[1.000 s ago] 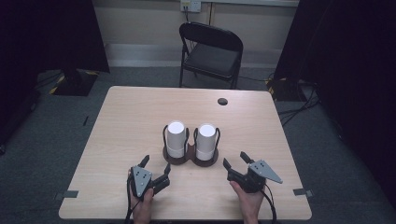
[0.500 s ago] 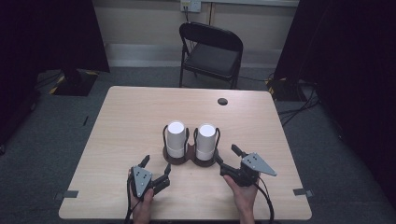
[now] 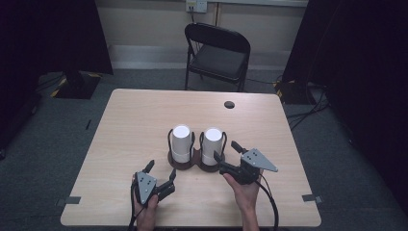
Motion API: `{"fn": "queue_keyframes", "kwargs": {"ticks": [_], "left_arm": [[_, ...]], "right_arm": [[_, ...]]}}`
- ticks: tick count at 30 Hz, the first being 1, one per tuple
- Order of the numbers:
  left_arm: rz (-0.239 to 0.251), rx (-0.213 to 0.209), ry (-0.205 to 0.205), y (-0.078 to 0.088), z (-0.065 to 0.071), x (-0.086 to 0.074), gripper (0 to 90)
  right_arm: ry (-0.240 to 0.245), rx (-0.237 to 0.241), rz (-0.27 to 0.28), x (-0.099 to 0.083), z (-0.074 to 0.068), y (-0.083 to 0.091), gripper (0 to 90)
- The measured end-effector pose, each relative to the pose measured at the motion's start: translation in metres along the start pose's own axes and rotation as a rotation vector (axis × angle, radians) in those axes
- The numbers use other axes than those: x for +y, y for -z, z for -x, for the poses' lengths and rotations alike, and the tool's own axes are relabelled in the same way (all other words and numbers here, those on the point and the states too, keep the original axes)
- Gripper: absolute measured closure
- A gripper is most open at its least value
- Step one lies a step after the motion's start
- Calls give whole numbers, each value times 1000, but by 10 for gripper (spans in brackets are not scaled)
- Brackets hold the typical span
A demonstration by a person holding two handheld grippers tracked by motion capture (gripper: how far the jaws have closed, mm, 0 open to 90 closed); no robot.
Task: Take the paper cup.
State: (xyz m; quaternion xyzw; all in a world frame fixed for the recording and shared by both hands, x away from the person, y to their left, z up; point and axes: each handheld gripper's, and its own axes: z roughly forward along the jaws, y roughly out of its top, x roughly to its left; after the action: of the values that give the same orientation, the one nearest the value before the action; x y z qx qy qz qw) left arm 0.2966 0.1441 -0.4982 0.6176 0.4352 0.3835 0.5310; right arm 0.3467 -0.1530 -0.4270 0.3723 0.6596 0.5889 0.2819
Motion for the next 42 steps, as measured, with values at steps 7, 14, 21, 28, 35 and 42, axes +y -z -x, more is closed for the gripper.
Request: {"fn": "queue_keyframes", "kwargs": {"ticks": [7, 14, 21, 28, 35, 42], "left_arm": [[1, -2, -1, 0, 0, 0, 199], [2, -3, -1, 0, 0, 0, 199], [4, -4, 2, 0, 0, 0, 199], [6, -3, 5, 1, 0, 0, 199], [8, -3, 4, 1, -1, 0, 200], [8, -4, 4, 1, -1, 0, 199]], "right_arm": [[25, 21, 0, 13, 0, -11, 229], [56, 35, -9, 26, -1, -26, 213], [71, 36, -29, 33, 0, -40, 215], [54, 44, -46, 32, 4, -54, 208], [33, 46, -58, 26, 8, -64, 218], [40, 41, -72, 22, 7, -68, 246]]}}
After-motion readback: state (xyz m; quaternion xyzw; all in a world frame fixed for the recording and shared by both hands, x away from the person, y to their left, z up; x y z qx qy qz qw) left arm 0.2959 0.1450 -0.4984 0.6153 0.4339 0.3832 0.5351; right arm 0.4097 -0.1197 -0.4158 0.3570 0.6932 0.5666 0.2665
